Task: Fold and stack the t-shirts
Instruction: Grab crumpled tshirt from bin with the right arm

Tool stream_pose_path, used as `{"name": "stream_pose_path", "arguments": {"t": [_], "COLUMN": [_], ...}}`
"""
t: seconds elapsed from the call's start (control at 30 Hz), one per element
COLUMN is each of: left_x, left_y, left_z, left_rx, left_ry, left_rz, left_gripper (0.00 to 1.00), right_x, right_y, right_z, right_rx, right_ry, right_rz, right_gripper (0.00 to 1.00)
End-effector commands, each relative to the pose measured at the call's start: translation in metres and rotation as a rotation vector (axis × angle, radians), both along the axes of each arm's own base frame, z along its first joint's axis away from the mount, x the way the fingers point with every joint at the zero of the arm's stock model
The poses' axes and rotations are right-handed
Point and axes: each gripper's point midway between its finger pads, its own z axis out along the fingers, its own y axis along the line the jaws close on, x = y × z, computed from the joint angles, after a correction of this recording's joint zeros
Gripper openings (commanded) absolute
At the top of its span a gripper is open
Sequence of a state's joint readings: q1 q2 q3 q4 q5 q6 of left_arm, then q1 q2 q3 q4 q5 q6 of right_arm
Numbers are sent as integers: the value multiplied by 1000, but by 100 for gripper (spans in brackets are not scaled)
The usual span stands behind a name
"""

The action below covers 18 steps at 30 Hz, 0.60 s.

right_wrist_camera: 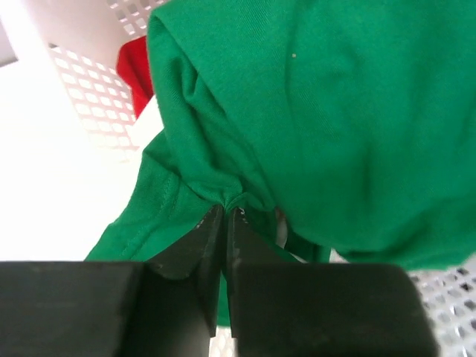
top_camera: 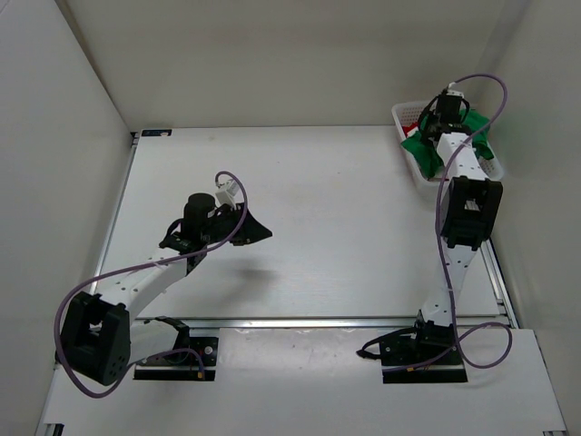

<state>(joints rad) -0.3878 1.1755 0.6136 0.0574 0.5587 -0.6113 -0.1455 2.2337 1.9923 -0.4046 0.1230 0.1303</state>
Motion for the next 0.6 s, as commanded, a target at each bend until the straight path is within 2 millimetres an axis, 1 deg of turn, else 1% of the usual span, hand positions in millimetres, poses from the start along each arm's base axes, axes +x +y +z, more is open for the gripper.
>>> {"name": "stream_pose_path", "arguments": {"t": [0.0, 0.07, 0.1, 0.13, 0.17, 0.2, 0.23, 0.27, 0.3, 0.33, 0.37, 0.4, 0.43, 0.47, 0.5, 0.53, 0.57], "left_x": [3, 2, 4, 3, 4, 5, 10, 9, 12, 13, 16, 19, 22, 25, 26, 31, 33], "left_y": [-2, -4, -4, -5, -5, -4, 1, 0, 4, 6, 9, 11, 16, 22, 25, 34, 40], "left_z": [3, 3, 8, 12, 15, 19, 22, 28, 29, 32, 38, 41, 46, 50, 55, 56, 61], "left_rx": [-3, -2, -6, -8, -9, -11, -11, -21, -22, -19, -22, -26, -37, -45, -51, -56, -63], "left_ry": [-25, -21, -29, -37, -43, -45, -48, -50, -46, -41, -60, -65, -71, -76, -87, -84, -97], "left_rz": [3, -3, 0, -3, 0, 3, 24, 22, 30, 39, 55, 69, 89, 110, 120, 153, 168], "left_gripper": [32, 31, 33, 32, 32, 33, 33, 33, 33, 34, 34, 34, 33, 33, 34, 34, 34], "right_x": [-6, -18, -29, -41, -47, -65, -82, -92, -107, -129, -142, -153, -174, -190, -210, -220, -243], "right_y": [-7, -3, 1, 10, 15, 27, 43, 52, 70, 90, 107, 126, 151, 187, 192, 217, 238], "right_z": [121, 159, 188, 215, 228, 265, 296, 314, 340, 373, 387, 410, 436, 449, 470, 481, 501], "right_rx": [-16, -11, -6, -1, -2, 4, 19, 18, 17, 17, 17, 24, 27, 61, 48, 57, 79], "right_ry": [-228, -285, -331, -377, -402, -468, -528, -563, -613, -671, -696, -746, -807, -841, -899, -939, -1001], "right_rz": [-39, -30, -23, -8, 9, 41, 79, 106, 147, 194, 235, 278, 340, 448, 469, 522, 573], "right_gripper": [0, 0, 0, 0, 0, 0, 0, 0, 0, 0, 0, 0, 0, 0, 0, 0, 0]}}
